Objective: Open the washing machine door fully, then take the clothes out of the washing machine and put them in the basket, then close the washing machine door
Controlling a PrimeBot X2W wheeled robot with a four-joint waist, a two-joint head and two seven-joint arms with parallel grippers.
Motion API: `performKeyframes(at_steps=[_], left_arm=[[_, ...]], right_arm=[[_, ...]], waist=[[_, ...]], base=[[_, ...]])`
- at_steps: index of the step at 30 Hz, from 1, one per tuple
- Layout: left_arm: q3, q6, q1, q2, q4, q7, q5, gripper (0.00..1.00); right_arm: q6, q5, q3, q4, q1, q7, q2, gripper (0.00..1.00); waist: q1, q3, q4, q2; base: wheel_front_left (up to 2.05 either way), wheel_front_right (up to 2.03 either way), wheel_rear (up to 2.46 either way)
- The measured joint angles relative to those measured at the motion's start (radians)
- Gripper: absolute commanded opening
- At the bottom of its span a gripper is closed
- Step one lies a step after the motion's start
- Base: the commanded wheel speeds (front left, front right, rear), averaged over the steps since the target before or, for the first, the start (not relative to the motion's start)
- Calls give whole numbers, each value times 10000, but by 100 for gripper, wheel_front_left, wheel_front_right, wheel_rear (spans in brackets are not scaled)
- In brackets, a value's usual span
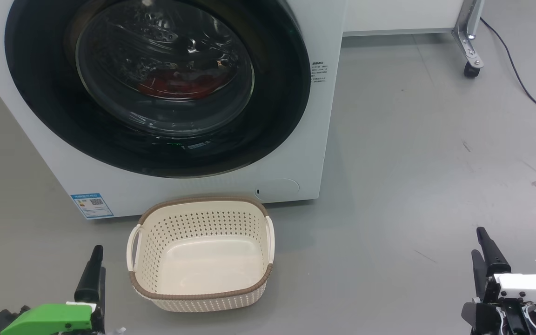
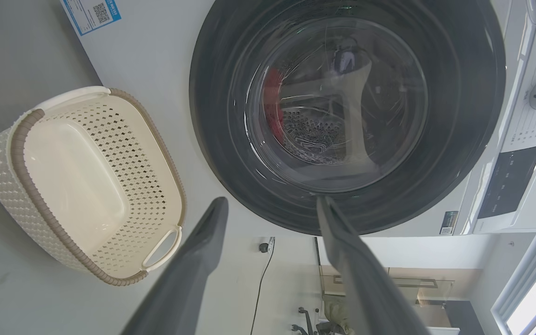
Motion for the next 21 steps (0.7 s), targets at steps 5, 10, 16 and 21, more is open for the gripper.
performKeyframes(at_steps=[5, 10, 16, 21], left_arm=[[-209, 0, -44, 6, -35, -230, 412, 100], [-424, 0, -86, 130, -56, -447, 1022, 100], [-696, 0, -259, 362, -73, -723, 1954, 100], [-1003, 102, -334, 598, -117, -882, 3007, 100]], right_arm=[[0, -414, 123, -40, 0, -221, -105, 100], [0, -1051, 318, -98, 0, -439, -341, 100], [0, -2002, 535, -128, 0, -721, -608, 100], [-61, -3037, 777, -184, 0, -886, -918, 100]], waist=[[0, 4, 4, 0], [0, 10, 16, 0], [0, 11, 46, 0], [0, 2, 82, 0]], base=[[0, 0, 0], [0, 0, 0], [0, 0, 0], [0, 0, 0]])
